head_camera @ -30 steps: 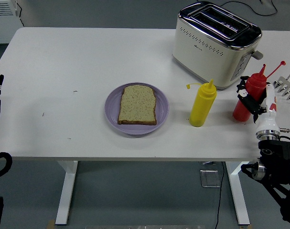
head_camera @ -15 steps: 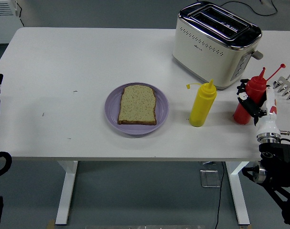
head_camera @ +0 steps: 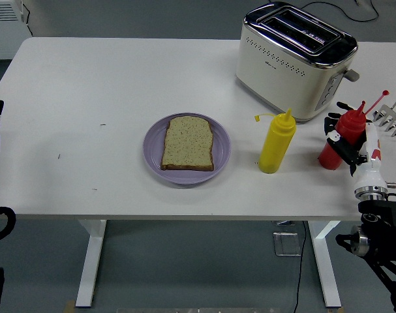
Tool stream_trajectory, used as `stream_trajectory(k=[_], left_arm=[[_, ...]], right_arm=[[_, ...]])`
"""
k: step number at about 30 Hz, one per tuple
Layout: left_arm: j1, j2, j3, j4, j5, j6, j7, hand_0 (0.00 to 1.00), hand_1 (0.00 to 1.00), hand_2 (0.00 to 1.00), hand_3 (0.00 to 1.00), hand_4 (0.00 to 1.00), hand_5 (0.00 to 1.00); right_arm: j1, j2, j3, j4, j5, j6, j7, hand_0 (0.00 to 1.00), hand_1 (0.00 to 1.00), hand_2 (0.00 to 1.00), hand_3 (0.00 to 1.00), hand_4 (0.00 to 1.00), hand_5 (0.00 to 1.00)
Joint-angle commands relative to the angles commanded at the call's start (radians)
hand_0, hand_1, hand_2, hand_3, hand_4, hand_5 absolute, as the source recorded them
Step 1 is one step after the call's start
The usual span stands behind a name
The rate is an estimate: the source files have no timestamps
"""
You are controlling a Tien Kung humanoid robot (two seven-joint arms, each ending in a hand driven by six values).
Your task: Pick up the cup,pour liquid into bread,place the cup on the desk
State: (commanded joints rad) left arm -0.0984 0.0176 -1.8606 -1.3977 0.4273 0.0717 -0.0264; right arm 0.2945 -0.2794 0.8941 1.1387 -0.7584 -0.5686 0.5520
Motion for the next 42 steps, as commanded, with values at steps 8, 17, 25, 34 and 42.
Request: stream_trajectory(k=[8, 17, 25, 34, 42], left_arm=[[0.000, 0.000, 0.001, 0.000, 0.001, 0.000, 0.000, 0.785, 0.736, 0.737, 0.694, 0.511, 0.998], [0.005, 0.001, 0.006, 0.000, 0.001, 0.000, -0.001, 0.785, 0.736, 0.737, 0.694, 0.513, 0.998], [0.007, 0.003, 0.013, -0.001, 0.001, 0.000, -0.001, 0.785, 0.736, 0.737, 0.694, 0.511, 0.998], [0.011, 0.005, 0.013, -0.002, 0.001, 0.000, -0.001, 0.785, 0.736, 0.737, 0.694, 0.513, 0.998], [0.004, 0.008, 0.011, -0.002, 0.000, 0.000, -0.001, 0.785, 0.736, 0.737, 0.694, 0.512, 0.998]], right_arm=[[-0.024, -0.008, 0.008, 0.012, -0.033, 0.028, -0.034, 0.909, 0.858, 0.966, 0.998, 0.789, 0.248], [-0.071, -0.008, 0.060, 0.029, -0.046, 0.038, -0.044, 0.930, 0.879, 0.987, 0.998, 0.799, 0.241], [-0.152, -0.006, 0.140, 0.096, -0.080, 0.064, -0.042, 0.954, 0.888, 0.998, 0.998, 0.806, 0.249], [-0.280, -0.023, 0.256, 0.226, -0.102, 0.057, -0.041, 0.962, 0.892, 0.998, 0.998, 0.815, 0.250], [-0.375, -0.034, 0.344, 0.318, -0.091, 0.061, -0.042, 0.954, 0.888, 0.998, 0.998, 0.831, 0.252]])
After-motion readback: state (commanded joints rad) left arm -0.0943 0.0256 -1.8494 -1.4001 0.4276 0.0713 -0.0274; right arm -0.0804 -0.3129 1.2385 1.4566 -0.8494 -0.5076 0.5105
